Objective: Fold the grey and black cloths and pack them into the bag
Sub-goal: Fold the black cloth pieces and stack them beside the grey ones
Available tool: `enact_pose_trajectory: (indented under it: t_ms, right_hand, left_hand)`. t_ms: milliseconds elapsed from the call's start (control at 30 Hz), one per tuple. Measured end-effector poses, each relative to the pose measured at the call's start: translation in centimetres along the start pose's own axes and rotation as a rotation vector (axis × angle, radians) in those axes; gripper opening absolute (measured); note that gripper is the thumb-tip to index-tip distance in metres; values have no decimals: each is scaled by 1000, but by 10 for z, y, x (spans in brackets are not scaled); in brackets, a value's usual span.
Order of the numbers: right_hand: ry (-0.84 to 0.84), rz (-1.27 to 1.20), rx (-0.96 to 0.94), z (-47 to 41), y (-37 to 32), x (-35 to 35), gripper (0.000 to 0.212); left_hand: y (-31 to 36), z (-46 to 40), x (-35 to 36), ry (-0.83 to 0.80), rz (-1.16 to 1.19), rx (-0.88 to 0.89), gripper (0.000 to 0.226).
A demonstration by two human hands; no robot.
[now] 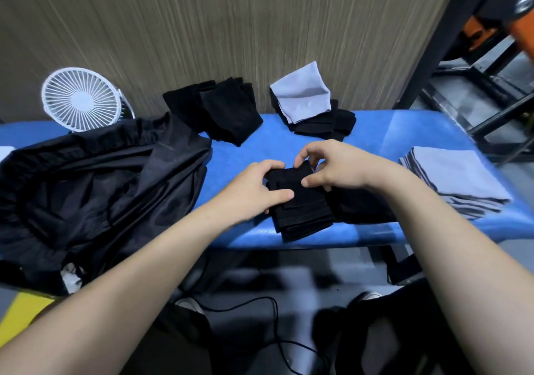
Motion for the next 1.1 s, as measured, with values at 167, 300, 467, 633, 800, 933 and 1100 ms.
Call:
enact_pose_trajectory:
  t_ms: [167, 300, 467, 633, 800, 933, 1100]
  right_hand:
    - [-2, 167, 1, -3, 2, 2, 28]
    - [7, 199, -6, -5, -1, -1, 19]
    - [76, 150, -12, -18, -6, -4, 17]
    - [108, 91, -2, -42, -14, 1, 18]
    - [128, 35, -4, -69, -23, 8, 17]
    - [125, -13, -9, -85, -29, 15, 17]
    - [137, -44, -26, -94, -32, 18, 19]
  left_hand:
    - [-5, -3, 3, 3, -171, 45, 63]
    - [-8, -7, 4, -14, -203, 59, 58]
    - [-28, -27, -31, 187, -88, 20, 27]
    - [-57, -42, -95, 488, -158, -66, 30]
    - [-81, -54, -114, 547, -115, -176, 34]
    - [-84, -71, -111, 505, -102, -120, 40]
    - [-78, -85, -102, 457, 6, -76, 47]
Point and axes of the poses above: each hand's wrist, its own z-axis away from the middle knuckle, its own x-axis out of the palm, y = z × x, the point moved 8 cm from there along -z, towards the middle knuckle, and after that the axes turned 7 degrees about -z, right-handed, at the moved point
